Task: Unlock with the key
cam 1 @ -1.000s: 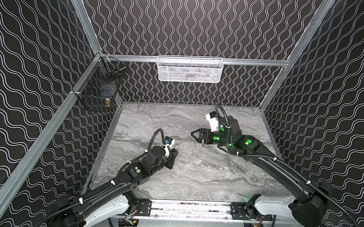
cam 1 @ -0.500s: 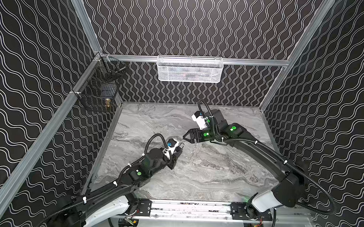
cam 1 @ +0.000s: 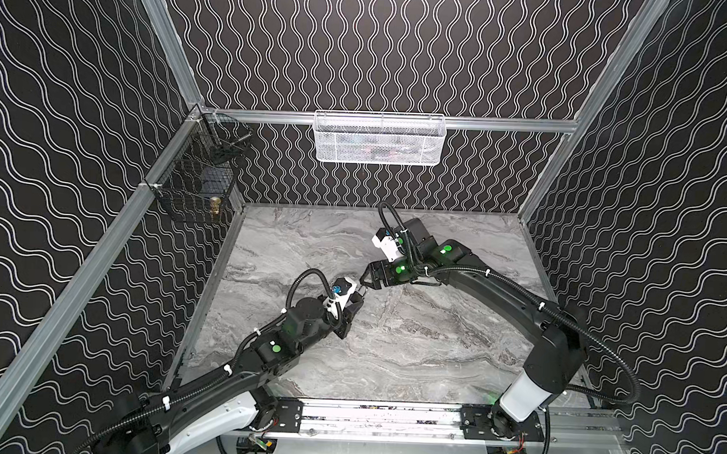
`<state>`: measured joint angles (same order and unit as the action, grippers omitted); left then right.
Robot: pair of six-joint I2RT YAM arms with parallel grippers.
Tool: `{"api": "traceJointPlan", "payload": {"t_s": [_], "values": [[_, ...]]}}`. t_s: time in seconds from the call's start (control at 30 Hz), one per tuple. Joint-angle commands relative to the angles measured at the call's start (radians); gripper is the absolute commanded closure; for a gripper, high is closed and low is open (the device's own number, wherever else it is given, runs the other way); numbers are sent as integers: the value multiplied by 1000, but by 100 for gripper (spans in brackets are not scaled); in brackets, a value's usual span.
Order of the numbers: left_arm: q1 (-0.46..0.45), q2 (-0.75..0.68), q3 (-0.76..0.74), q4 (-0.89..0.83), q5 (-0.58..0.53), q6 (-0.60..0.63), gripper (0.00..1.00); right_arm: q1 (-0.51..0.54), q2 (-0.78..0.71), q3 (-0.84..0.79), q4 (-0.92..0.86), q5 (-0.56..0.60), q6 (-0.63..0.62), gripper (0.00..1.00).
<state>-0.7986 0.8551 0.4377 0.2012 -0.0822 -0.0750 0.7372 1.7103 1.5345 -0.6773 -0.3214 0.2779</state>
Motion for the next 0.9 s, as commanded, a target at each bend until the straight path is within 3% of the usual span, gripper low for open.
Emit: {"api": "traceJointPlan", "payload": {"t_s": [0.0,0.53,0.77,0.87], "values": [[1,-11,-5,53,-13,23,100,2,15,20,-47,41,-29,12],[1,3,-17,90,-57,0,100,3,-42,-32,-79,79,-50,12],[1,17,-10,87,-79,-27,100,-29,-109,-116,-39,153,-1,11],[1,34,24,36,-129,-92,100,-58,-157,-172,-6,190,36,11]]}}
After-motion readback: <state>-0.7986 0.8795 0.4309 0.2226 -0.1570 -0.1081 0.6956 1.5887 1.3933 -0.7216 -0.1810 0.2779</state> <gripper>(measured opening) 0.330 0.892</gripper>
